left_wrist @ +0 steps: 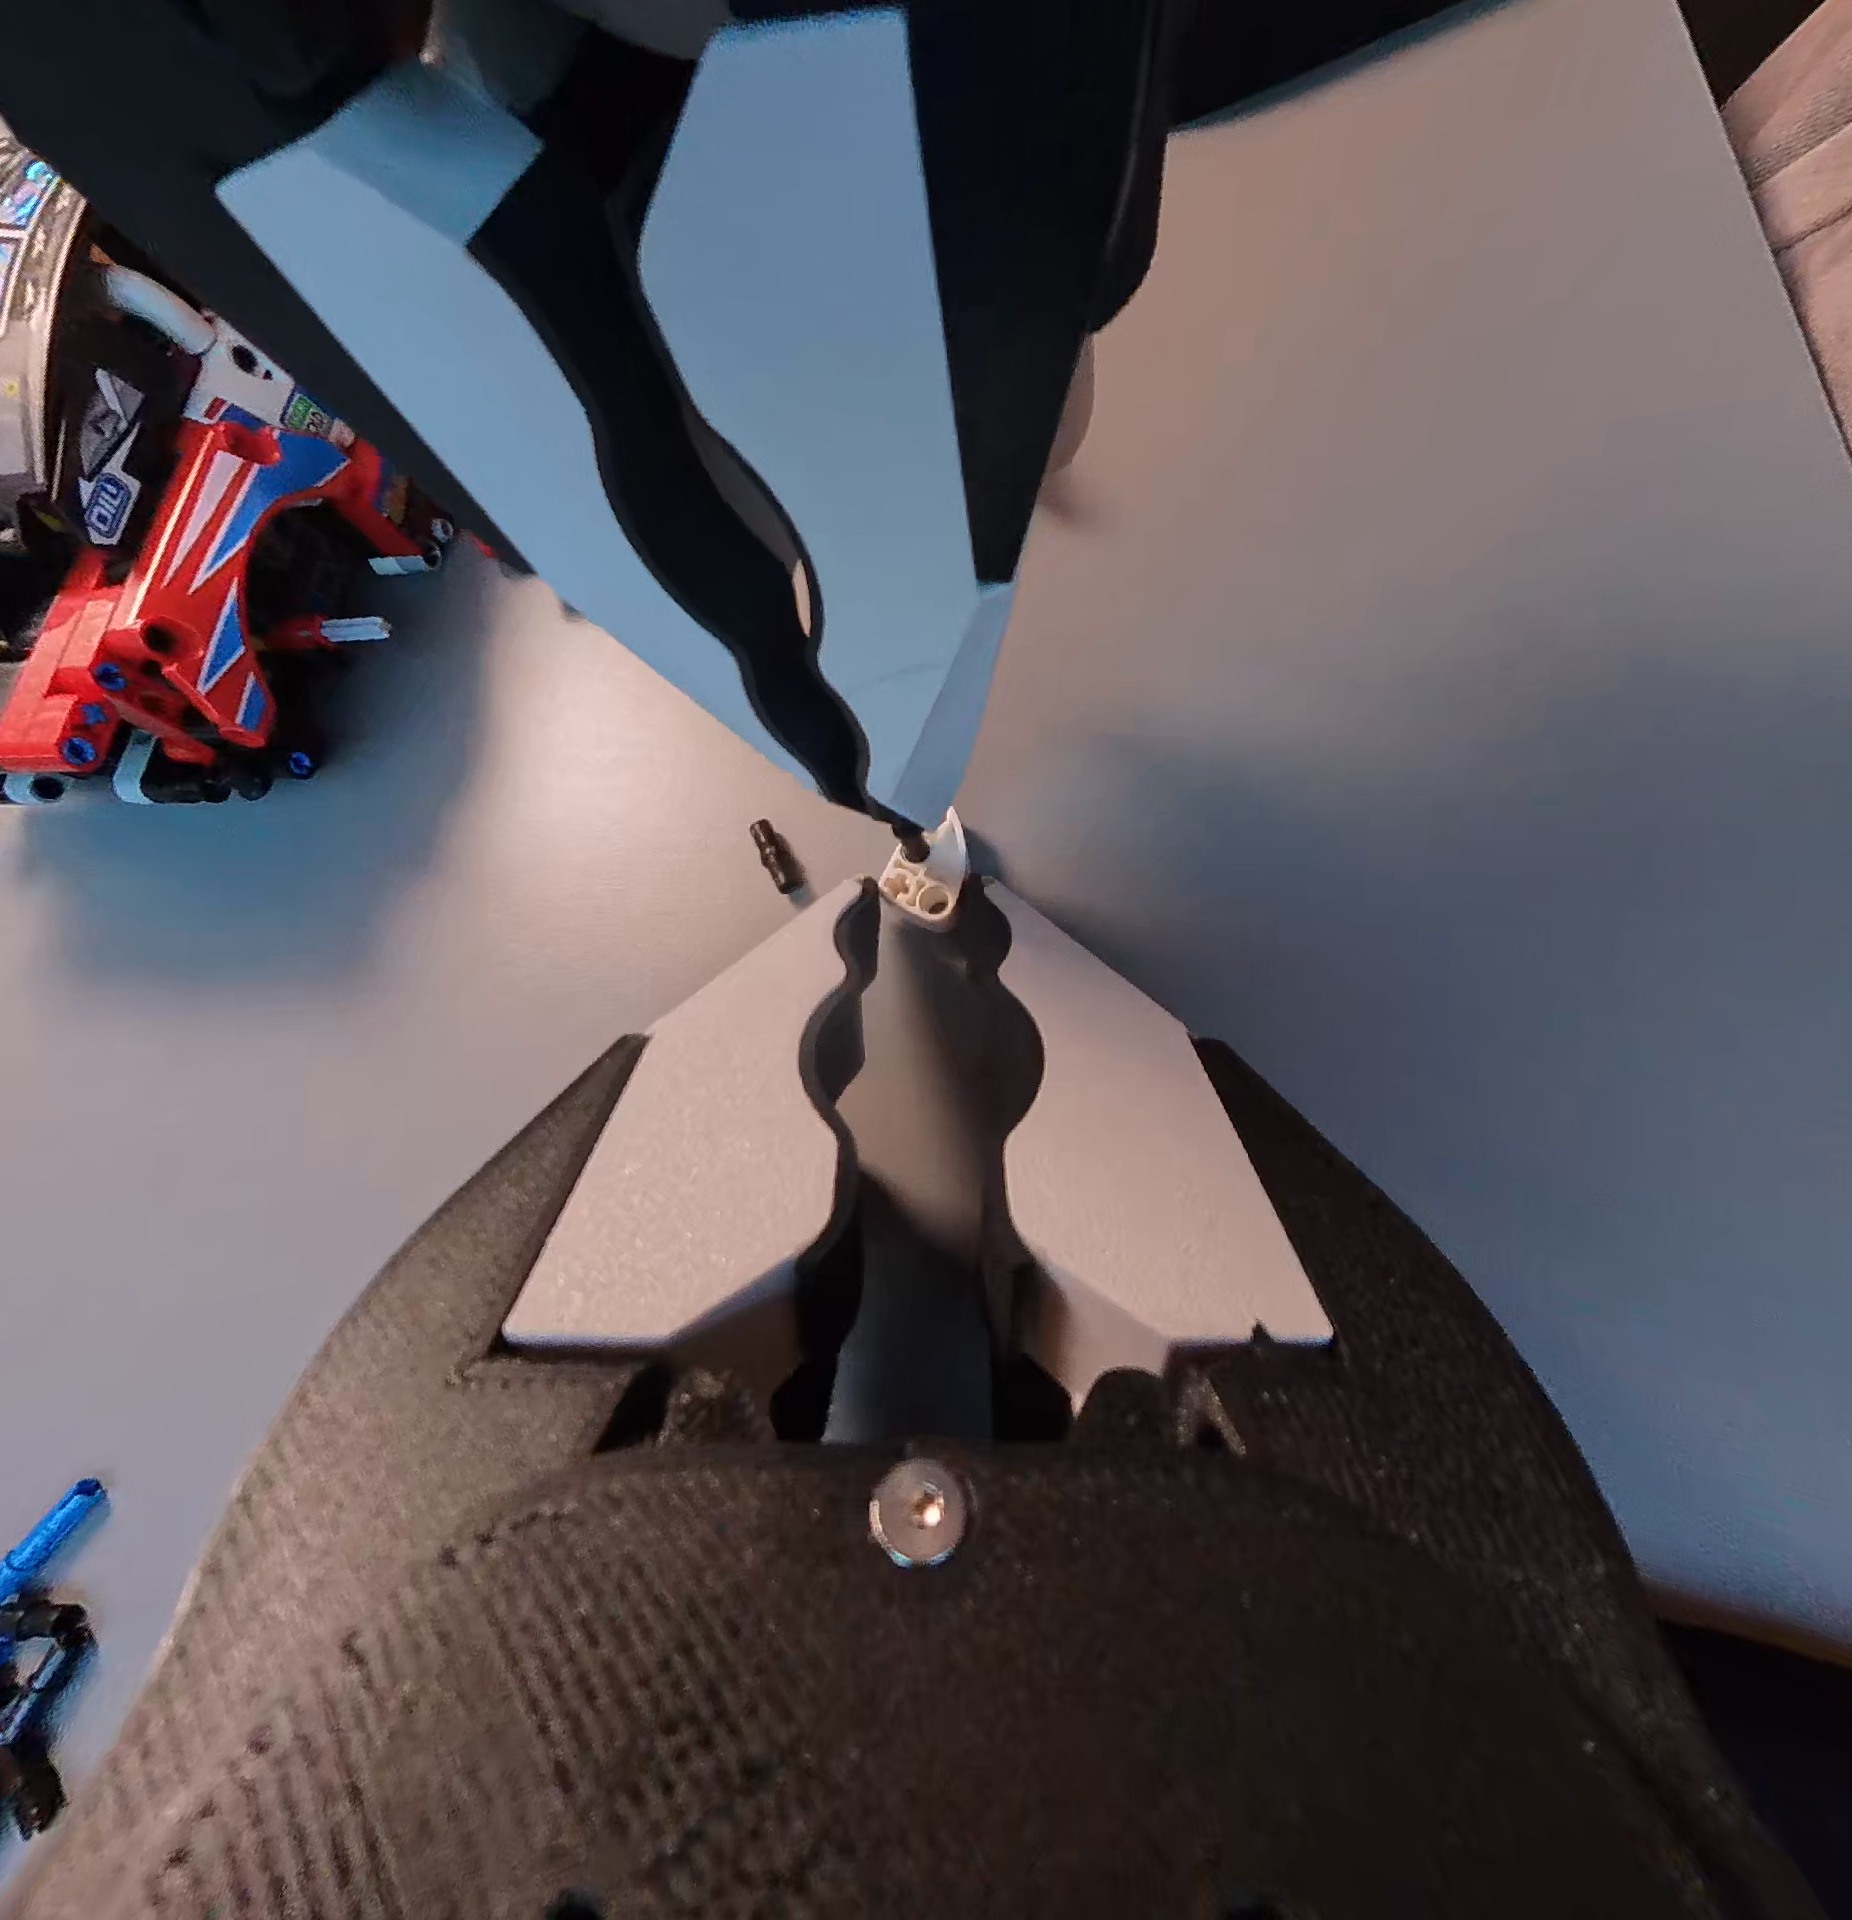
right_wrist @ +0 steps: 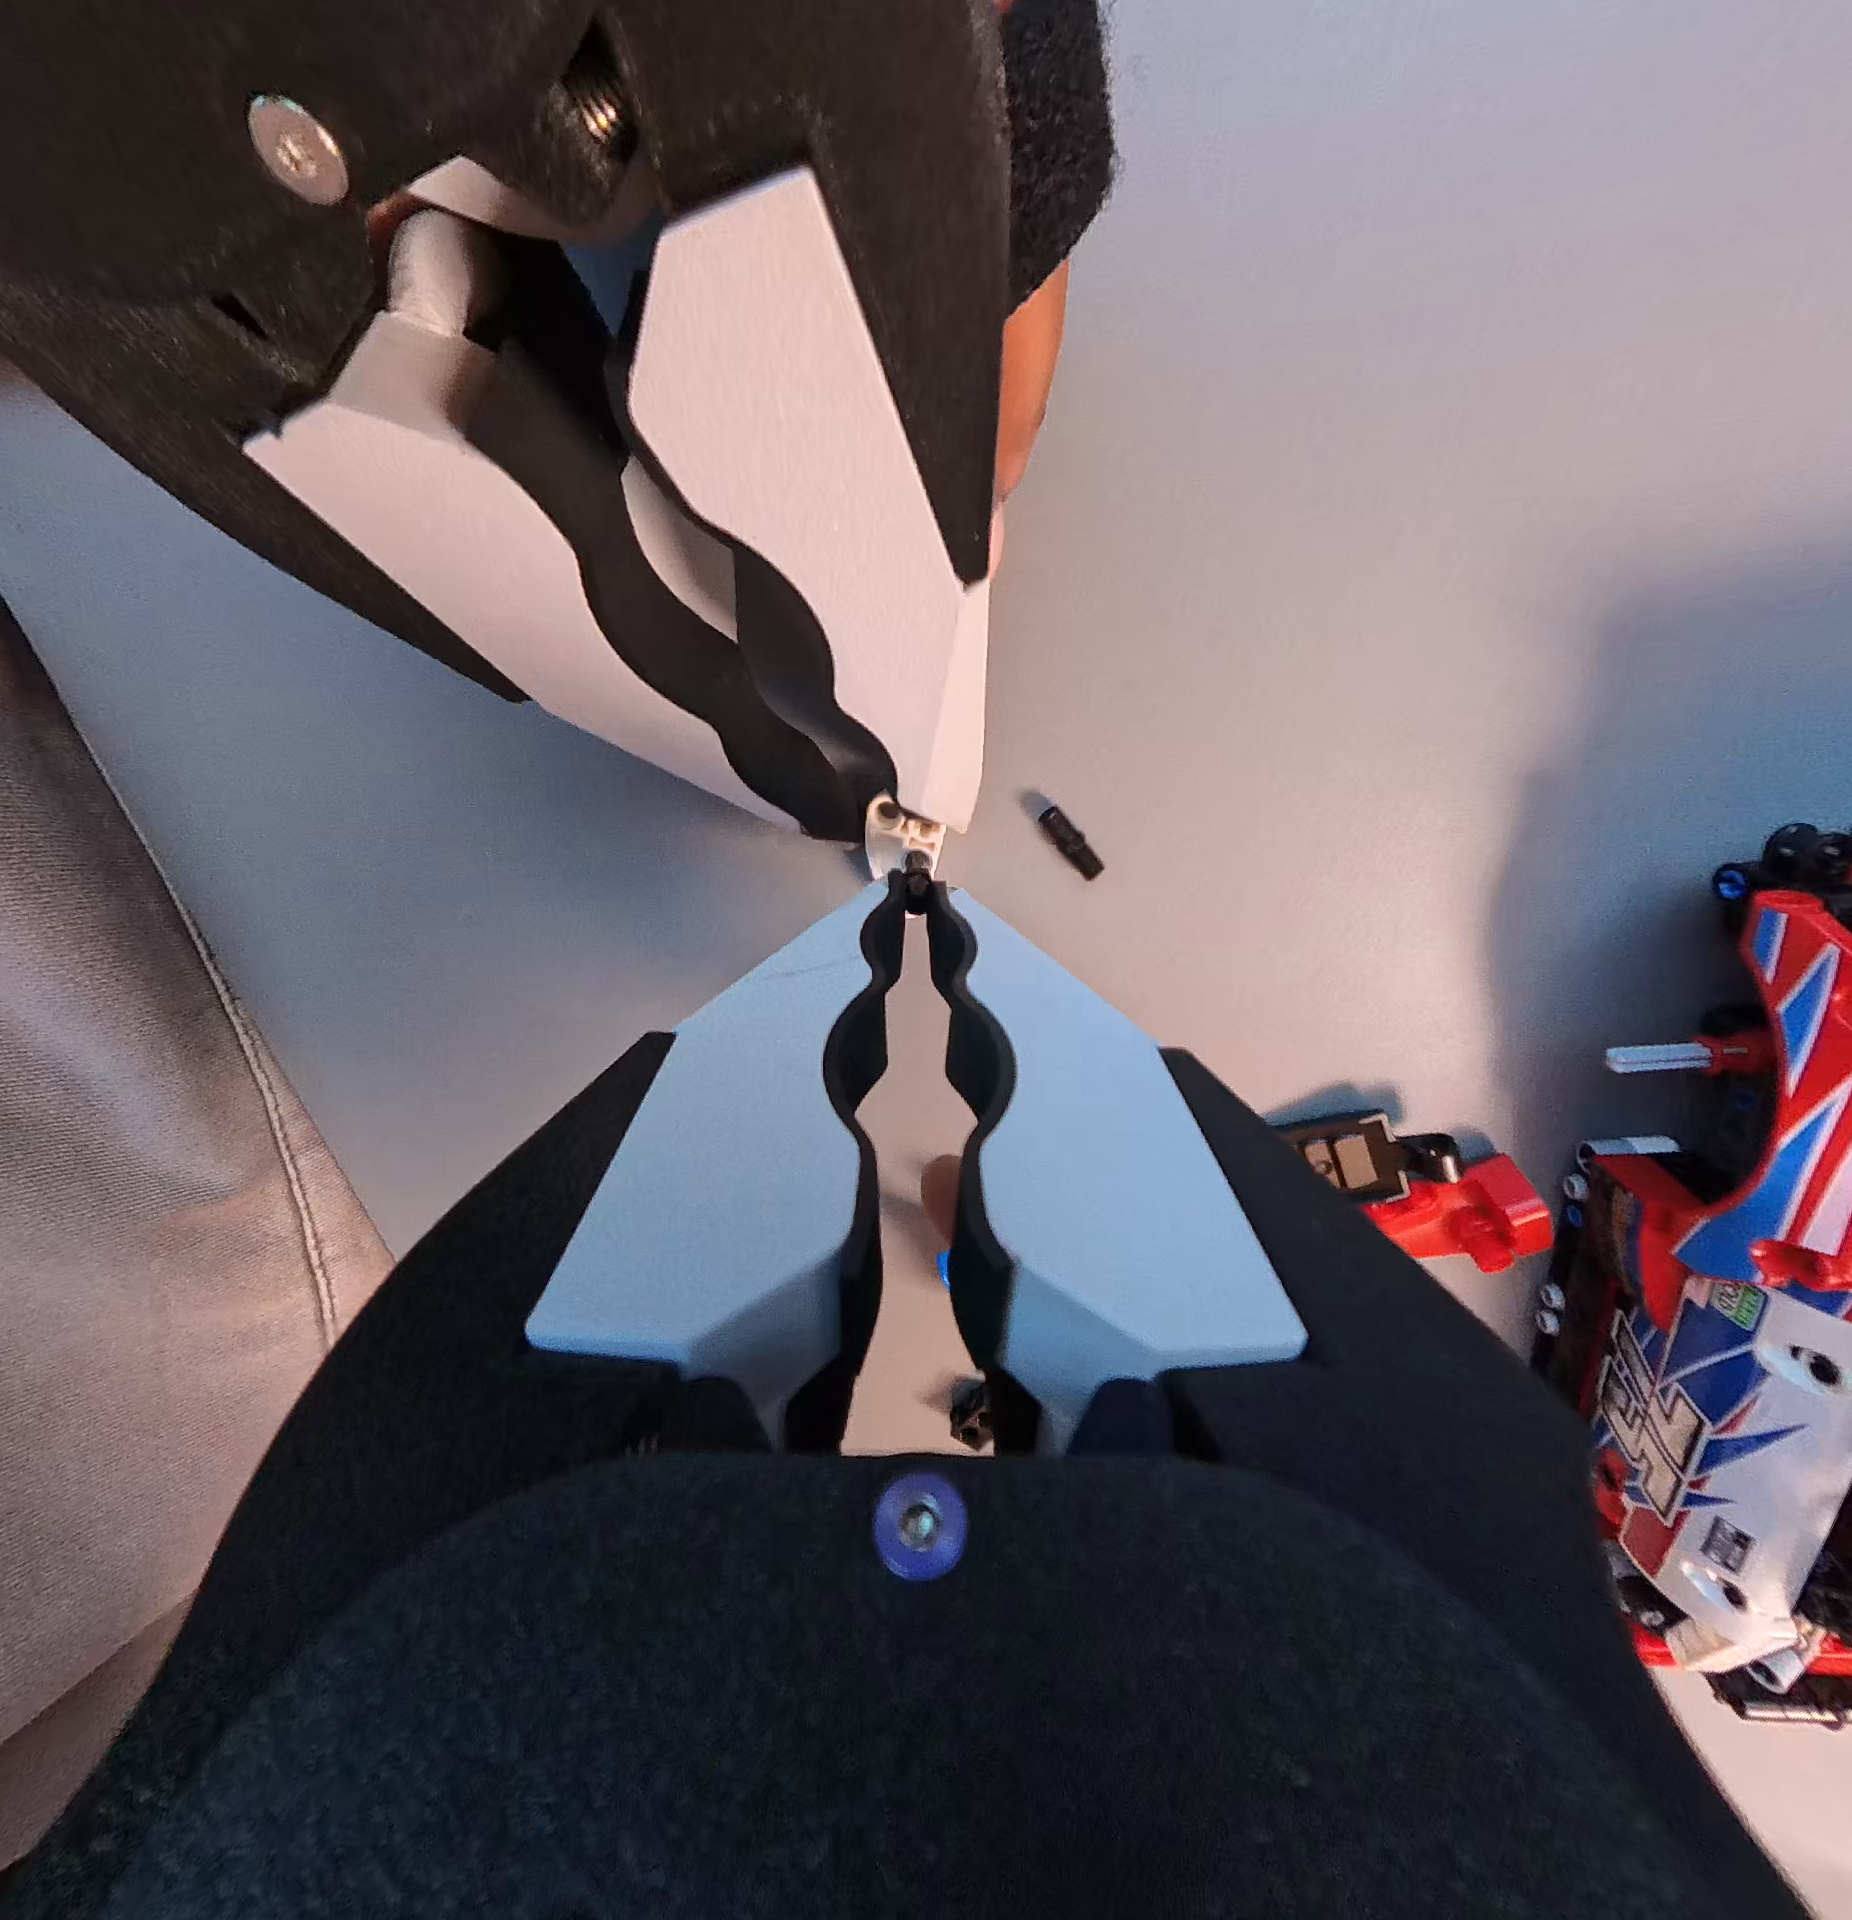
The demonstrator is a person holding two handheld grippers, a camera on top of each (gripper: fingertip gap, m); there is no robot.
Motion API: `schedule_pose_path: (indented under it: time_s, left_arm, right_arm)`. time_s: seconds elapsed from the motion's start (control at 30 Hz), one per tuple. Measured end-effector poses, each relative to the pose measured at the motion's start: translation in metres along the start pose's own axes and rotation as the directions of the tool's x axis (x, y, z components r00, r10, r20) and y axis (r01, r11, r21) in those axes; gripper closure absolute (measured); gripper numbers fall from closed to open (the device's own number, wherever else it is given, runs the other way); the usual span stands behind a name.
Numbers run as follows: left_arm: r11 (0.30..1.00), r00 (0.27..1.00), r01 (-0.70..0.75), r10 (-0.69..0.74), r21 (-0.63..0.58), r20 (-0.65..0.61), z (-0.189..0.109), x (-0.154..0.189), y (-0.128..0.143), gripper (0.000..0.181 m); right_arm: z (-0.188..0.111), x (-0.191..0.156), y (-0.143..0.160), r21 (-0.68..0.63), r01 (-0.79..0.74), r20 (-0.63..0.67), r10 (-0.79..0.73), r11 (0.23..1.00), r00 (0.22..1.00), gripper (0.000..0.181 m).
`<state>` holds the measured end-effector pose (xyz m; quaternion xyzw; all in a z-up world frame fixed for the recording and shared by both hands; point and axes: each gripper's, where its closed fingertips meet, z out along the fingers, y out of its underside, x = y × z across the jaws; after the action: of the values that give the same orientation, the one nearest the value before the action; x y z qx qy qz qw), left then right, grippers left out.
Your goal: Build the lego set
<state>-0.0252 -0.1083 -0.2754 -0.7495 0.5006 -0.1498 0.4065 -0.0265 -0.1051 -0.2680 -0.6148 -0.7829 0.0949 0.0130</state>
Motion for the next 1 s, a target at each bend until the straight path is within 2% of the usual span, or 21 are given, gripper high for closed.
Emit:
schedule_pose_path:
  time_s: [0.17, 0.47, 0.8, 1.0]
  left_arm:
    - [1.0, 1.0, -0.001, 0.001, -0.001, 0.003, -0.0001, -0.0002, 0.0001, 0.167]
    - [1.0, 1.0, 0.0, 0.0, -0.002, 0.005, 0.0004, 0.0009, -0.0004, 0.167]
    - [1.0, 1.0, 0.023, -0.023, -0.006, 0.003, 0.0007, 0.001, -0.0005, 0.167]
    - [1.0, 1.0, 0.03, -0.03, -0.007, 0.002, 0.0009, 0.0014, -0.0005, 0.167]
  right_arm:
    - [0.0, 0.0002, -0.005, 0.028, -0.013, 0.012, 0.013, 1.0, 1.0, 0.18]
    - [0.0004, -0.0006, -0.0081, 0.069, 0.055, -0.032, -0.053, 0.996, 0.998, 0.18]
    - [-0.0007, -0.001, -0.0054, 0.302, 0.036, -0.08, -0.012, 0.953, 0.997, 0.18]
    - [-0.0004, -0.0015, -0.0053, 0.323, 0.105, -0.146, -0.06, 0.94, 0.987, 0.18]
